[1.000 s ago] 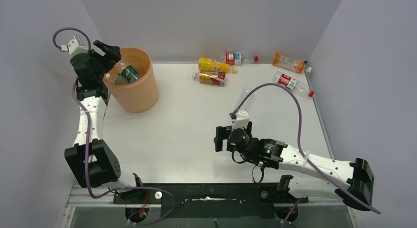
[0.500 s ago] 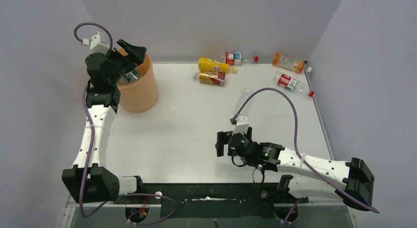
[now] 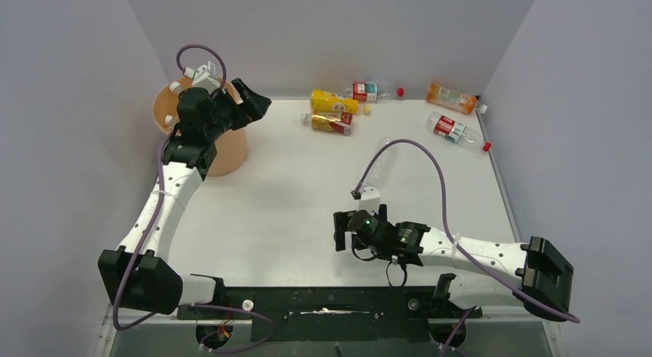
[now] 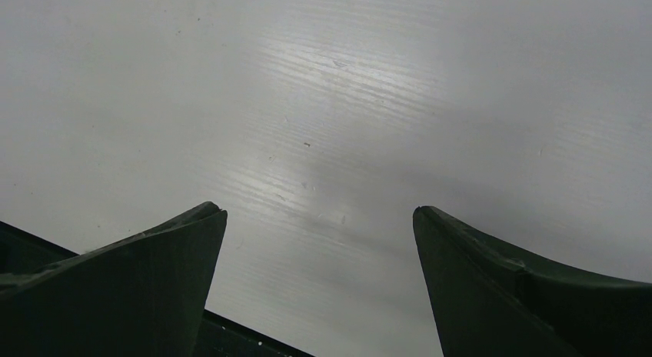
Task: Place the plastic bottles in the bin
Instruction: Pick up the plastic bottle at the center of the board.
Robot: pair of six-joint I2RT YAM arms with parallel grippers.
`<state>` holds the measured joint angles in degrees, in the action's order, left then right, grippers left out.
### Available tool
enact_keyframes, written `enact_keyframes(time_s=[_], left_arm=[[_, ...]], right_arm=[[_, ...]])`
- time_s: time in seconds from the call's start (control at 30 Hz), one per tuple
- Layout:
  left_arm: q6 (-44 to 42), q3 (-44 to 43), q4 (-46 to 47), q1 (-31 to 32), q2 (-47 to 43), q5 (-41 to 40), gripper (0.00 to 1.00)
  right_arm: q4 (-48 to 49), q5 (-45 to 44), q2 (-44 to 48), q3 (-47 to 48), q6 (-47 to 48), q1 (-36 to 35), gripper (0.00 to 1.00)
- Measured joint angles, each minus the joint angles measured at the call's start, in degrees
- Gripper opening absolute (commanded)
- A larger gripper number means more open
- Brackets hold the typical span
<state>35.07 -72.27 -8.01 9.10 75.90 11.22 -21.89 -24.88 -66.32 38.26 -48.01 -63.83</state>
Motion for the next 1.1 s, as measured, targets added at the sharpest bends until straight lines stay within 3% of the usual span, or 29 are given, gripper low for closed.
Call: enact_keyframes(time_s=[0.53,0.83,1.1], left_arm=[[-2.32,-4.09,-6.45,3.54,3.72,4.68,0.85],[-2.27,1.42,-7.23,8.13,3.48,5.11,0.86],[-0.74,11.67,-7.34,12.63,-1.16,4.87,0.86]], right_arm=[[4.87,2.86,-2.14,-2.08,-6.69,-0.02,0.98],[5.25,3.10,-2.89,-2.05,-6.64,0.00,0.98],[5.51,3.78,-3.17,-2.05,-6.73,0.04,0.98]])
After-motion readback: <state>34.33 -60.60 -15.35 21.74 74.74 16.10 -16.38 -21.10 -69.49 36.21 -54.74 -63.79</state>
